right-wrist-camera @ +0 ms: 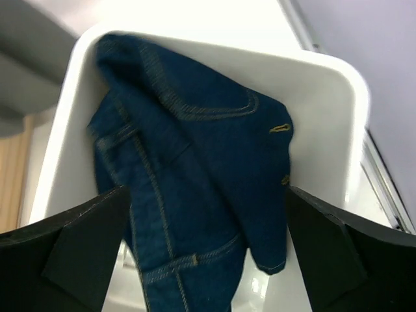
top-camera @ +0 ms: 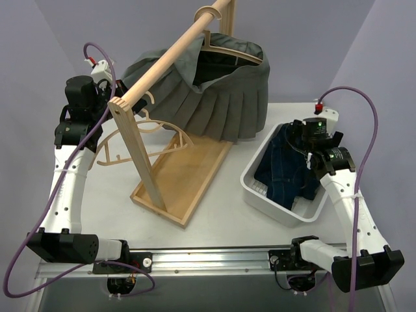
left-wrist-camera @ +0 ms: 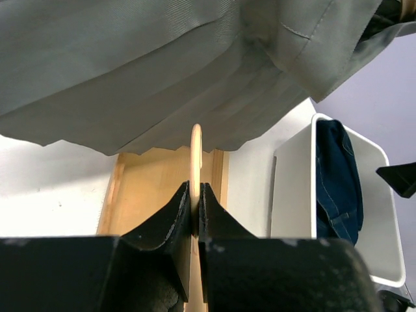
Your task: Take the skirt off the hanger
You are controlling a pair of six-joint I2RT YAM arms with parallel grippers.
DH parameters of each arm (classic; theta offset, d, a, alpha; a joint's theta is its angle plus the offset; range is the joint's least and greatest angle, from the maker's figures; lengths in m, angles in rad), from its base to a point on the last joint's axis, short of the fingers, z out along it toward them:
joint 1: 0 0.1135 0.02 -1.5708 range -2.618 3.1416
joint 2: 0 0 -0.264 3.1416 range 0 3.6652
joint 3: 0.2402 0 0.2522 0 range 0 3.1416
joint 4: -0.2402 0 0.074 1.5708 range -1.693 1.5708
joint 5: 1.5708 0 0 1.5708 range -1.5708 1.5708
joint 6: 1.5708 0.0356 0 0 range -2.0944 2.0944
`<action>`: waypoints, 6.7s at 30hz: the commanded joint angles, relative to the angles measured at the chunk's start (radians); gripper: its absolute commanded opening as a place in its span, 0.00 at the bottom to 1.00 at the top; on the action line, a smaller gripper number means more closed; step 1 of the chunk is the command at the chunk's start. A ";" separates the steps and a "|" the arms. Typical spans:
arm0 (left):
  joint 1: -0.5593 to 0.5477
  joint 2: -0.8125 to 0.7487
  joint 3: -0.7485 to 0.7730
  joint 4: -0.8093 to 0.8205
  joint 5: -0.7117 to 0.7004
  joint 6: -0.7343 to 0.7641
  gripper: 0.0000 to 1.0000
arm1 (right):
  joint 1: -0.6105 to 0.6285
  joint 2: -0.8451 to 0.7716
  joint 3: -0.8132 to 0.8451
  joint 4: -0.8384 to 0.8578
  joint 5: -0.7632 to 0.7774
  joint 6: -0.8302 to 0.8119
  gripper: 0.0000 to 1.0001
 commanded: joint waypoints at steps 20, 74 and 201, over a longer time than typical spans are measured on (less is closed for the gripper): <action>0.043 -0.070 -0.153 0.394 0.450 -0.305 0.02 | 0.252 0.126 0.079 0.472 -1.132 -0.034 0.94; 0.119 -0.349 -0.112 -0.143 -0.447 0.010 0.94 | 0.551 0.253 0.445 0.237 -0.932 -0.286 0.00; 0.044 -0.184 0.140 -0.080 -0.564 0.130 0.94 | 0.554 0.024 0.312 -0.013 -0.197 -0.079 1.00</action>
